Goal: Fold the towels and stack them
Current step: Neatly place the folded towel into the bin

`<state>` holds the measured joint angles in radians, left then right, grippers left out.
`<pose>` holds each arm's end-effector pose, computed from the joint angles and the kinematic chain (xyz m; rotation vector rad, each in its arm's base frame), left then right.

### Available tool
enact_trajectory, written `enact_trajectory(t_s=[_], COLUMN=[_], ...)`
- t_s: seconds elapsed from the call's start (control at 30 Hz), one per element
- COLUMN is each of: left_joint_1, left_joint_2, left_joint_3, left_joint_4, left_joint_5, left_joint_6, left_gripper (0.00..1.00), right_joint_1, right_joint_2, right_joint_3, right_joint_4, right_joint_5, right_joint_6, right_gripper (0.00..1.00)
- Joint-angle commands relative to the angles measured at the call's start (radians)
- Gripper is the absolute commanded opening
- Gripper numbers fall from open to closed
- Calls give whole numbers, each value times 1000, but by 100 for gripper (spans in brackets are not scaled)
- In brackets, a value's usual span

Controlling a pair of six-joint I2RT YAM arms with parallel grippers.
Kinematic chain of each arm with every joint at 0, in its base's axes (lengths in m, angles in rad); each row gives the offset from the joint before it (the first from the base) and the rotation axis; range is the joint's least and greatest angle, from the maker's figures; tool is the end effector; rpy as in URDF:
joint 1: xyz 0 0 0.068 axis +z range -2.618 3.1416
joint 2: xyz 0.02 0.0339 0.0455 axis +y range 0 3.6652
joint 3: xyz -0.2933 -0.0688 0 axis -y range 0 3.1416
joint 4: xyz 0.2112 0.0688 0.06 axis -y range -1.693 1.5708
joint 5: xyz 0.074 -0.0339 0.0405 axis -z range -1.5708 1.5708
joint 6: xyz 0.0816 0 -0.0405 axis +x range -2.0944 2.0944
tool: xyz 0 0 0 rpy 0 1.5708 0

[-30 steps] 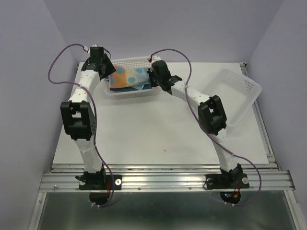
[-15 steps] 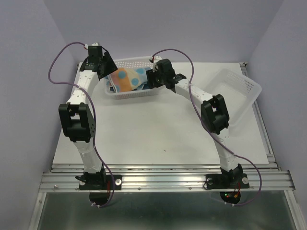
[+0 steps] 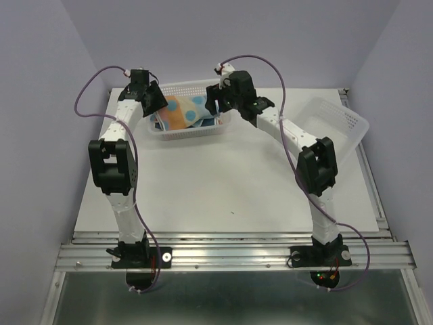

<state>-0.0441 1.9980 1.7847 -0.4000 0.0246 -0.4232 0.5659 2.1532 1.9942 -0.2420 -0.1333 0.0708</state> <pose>0.4873 -0.0235 0.3048 -0.4005 2.1620 -0.2905 0.4516 0.2997 0.3238 -0.5777 1.9239 0.5432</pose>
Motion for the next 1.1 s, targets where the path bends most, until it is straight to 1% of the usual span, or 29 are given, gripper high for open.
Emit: enact_trajectory(t_s=[0.0, 0.1, 0.27, 0.3, 0.33, 0.37, 0.4, 0.5, 0.6, 0.67, 0.77, 0.83, 0.87, 0.9, 0.93, 0.97, 1.0, 1.03, 1.07], left_joint_1=[-5, -10, -10, -10, -10, -11, -11, -11, -13, -13, -13, -13, -13, -13, -13, -13, -13, -13, -13], left_joint_2=[-30, -36, 33, 47, 73, 87, 106, 130, 143, 140, 137, 145, 148, 151, 154, 156, 156, 156, 156], left_joint_3=[19, 27, 105, 117, 128, 151, 160, 188, 217, 216, 217, 222, 225, 226, 228, 229, 231, 232, 237], left_joint_4=[-17, -17, -19, -20, -23, -25, -26, -29, -63, -72, -66, -56, -54, -50, -45, -40, -37, -30, -27], left_joint_5=[-92, -123, -97, -72, -63, -57, -45, -40, -92, -126, -132, -104, -82, -74, -65, -52, -46, -38, -29], left_joint_6=[24, 35, 57, 63, 63, 61, 58, 60, 55, 51, 54, 57, 58, 57, 58, 60, 63, 67, 73], left_gripper=[68, 69, 68, 67, 67, 66, 62, 57, 57, 57, 57, 49, 35, 27, 21, 15, 5, 1, 0], right_joint_1=[6, 5, 5, 5, 5, 5, 5, 5, 6, 5, 5, 5, 5, 5, 5, 5, 5, 5, 5], right_joint_2=[-1, 45, 118, 129, 145, 158, 184, 226, 247, 244, 234, 234, 232, 234, 232, 232, 231, 228, 224], right_joint_3=[-5, 28, 78, 74, 71, 75, 99, 149, 173, 157, 120, 117, 114, 112, 110, 109, 107, 107, 107], right_joint_4=[41, 49, 105, 130, 185, 204, 222, 225, 233, 260, 297, 300, 303, 302, 305, 303, 303, 300, 297], right_joint_5=[1, 26, 112, 127, 176, 181, 187, 182, 170, 152, 107, 103, 98, 97, 95, 92, 89, 87, 87], right_joint_6=[-11, -19, -40, -31, -23, -22, -16, -3, 4, 7, 6, 12, 14, 11, 9, 7, 7, 7, 7], right_gripper=[73, 73, 73, 73, 73, 73, 73, 72, 72, 72, 72, 72, 69, 67, 61, 58, 54, 49, 42])
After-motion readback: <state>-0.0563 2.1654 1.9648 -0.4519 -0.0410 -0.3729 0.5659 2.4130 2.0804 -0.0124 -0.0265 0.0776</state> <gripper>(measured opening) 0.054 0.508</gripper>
